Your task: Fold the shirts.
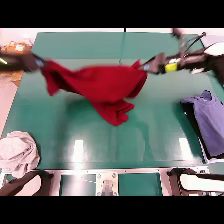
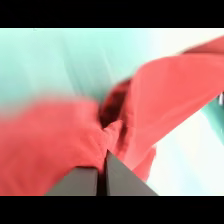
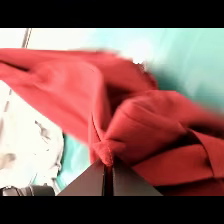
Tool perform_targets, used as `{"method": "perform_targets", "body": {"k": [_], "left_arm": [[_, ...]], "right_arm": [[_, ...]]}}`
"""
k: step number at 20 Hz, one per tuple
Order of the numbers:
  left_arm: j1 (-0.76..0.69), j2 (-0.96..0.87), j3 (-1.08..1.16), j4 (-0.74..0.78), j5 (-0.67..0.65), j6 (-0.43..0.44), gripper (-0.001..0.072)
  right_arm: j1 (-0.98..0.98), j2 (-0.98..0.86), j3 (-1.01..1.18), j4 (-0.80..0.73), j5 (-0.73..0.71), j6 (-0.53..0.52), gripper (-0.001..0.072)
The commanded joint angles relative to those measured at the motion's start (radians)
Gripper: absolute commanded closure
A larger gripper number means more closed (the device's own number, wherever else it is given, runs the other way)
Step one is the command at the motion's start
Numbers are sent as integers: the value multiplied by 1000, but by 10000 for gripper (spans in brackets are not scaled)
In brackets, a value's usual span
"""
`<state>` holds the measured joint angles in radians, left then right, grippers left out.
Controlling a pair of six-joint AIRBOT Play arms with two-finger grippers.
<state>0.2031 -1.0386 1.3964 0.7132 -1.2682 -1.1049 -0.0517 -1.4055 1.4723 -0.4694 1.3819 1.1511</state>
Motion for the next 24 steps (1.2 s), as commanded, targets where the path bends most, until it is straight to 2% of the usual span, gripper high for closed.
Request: {"method": "perform_targets", "body": {"k": [1, 4, 9, 12, 15, 18, 20, 22, 24], "left_arm": [[0, 181, 240, 5, 80, 10, 679], [0, 261, 394, 81, 108, 13, 679], [0, 275, 504, 48, 116, 14, 679], [0, 249, 490, 58, 85, 14, 678], [0, 172, 369, 37, -6, 13, 678], [0, 80, 97, -79, -40, 15, 678], [-41, 24, -127, -122, 5, 80, 678], [-127, -30, -354, -122, 120, 177, 678], [-215, -95, -529, -120, 275, 232, 678]], "right_arm": [[-40, 195, 85, -11, 31, 42, 695], [-58, 372, 85, -70, 25, 47, 695], [-58, 610, 85, -78, 7, 65, 694], [-57, 681, 51, -202, 18, 157, 694], [-53, 698, -143, -235, 16, 173, 694], [-21, 681, -502, -231, -179, 164, 693], [21, 632, -742, -204, -369, 150, 693], [75, 554, -929, -143, -587, 115, 693], [96, 454, -1005, -114, -716, 93, 681]]}}
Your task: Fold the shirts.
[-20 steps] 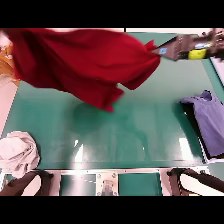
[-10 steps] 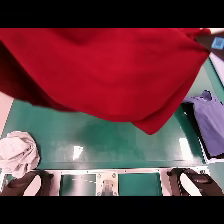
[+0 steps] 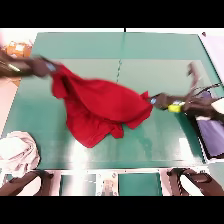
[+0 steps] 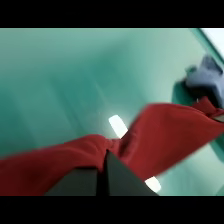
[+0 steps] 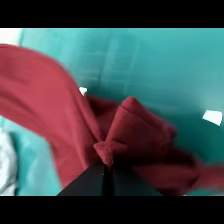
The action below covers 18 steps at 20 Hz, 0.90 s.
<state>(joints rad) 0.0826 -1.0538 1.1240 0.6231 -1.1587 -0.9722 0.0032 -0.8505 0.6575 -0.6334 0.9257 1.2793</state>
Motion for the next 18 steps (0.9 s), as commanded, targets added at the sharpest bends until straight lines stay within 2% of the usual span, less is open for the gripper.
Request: {"method": "perform_targets", "body": {"k": [1, 2, 3, 7, 9, 11, 15, 18], "left_arm": [[-117, -112, -308, -30, 218, 98, 678], [-120, -138, -325, -28, 220, 91, 678], [-115, -152, -324, -23, 195, 82, 678], [-44, -144, -296, -7, 35, 83, 678], [-29, -144, -296, 30, -31, 83, 677], [-29, -144, -298, 67, -45, 82, 677], [-29, -144, -298, 82, -47, 73, 677], [-29, -145, -298, 82, -44, 61, 677]], "right_arm": [[37, -157, -187, 46, -278, -35, 546], [11, -199, -168, 45, -278, -35, 346], [-35, -219, -135, 29, -256, -35, 231], [-309, -221, 90, -151, 60, -35, 213], [-384, -221, 106, -161, 183, -34, 213], [-370, -220, 63, -140, 244, -35, 213], [-224, -221, 11, -34, 249, -75, 215], [-128, -234, 11, -16, 92, -76, 217]]}}
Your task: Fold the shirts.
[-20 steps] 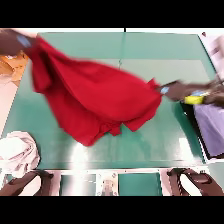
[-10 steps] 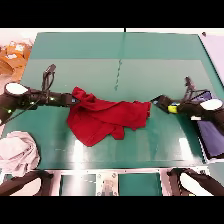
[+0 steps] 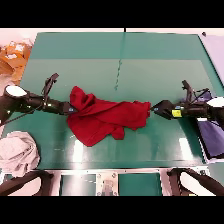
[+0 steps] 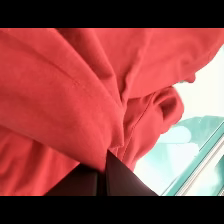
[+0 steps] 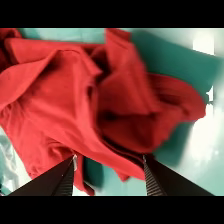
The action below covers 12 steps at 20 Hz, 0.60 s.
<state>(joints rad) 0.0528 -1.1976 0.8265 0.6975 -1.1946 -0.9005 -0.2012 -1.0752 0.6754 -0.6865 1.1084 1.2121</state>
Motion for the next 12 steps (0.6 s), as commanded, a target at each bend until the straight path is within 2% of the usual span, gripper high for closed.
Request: {"method": "perform_targets", "body": {"k": [1, 2, 3, 4, 6, 7, 8, 9, 11, 12], "left_arm": [[1, -1, -1, 8, -3, -11, 677], [1, -1, -1, 8, 1, -11, 677], [1, -1, -1, 8, 2, -11, 677], [1, -1, -1, 8, 0, -11, 677], [1, -1, -1, 9, -1, -11, 677], [1, -1, -1, 11, -5, -11, 677], [1, 0, -1, 21, -11, -11, 677], [1, 0, 0, 52, -13, -19, 677], [1, 0, 5, 230, -19, -91, 678], [1, 0, 6, 349, -28, -133, 678]], "right_arm": [[97, -16, -3, 66, -149, -10, 218], [116, -28, 8, 84, -209, -19, 233], [130, -46, 26, 85, -243, -20, 313], [141, -72, 51, 85, -248, -21, 347], [164, -120, 92, 84, -244, -21, 359], [174, -131, 102, 84, -238, -21, 414], [176, -134, 108, 83, -209, -21, 521], [175, -134, 109, 79, -164, -30, 573], [174, -131, 109, 11, -75, -46, 694], [174, -126, 109, -43, -37, -45, 694]]}}
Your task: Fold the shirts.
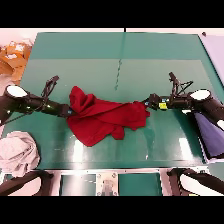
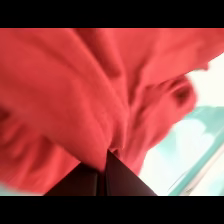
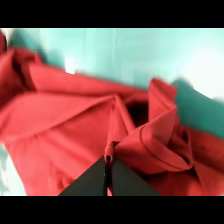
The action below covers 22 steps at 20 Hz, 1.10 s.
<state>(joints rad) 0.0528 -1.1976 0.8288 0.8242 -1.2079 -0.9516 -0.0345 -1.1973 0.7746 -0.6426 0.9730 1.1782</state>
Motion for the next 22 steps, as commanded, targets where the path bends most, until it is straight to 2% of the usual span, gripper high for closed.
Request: {"method": "perform_targets", "body": {"k": [1, 3, 7, 13, 18, 22], "left_arm": [[1, 0, 4, 306, -36, -113, 678], [1, 34, 6, 328, -35, -149, 678], [1, 198, 128, 298, -34, -156, 679], [1, 494, 728, 294, 121, -144, 679], [1, 507, 1191, 168, 119, -62, 679], [1, 506, 1282, 106, 99, -62, 678]], "right_arm": [[7, 6, 10, -126, 121, -5, 695], [0, 53, 10, -163, 126, -1, 695], [-60, 197, 112, -163, 141, 6, 695], [-150, 470, 553, -163, 154, 77, 695], [-167, 639, 883, -210, 42, 103, 695], [-167, 664, 1054, -369, -8, 213, 695]]}}
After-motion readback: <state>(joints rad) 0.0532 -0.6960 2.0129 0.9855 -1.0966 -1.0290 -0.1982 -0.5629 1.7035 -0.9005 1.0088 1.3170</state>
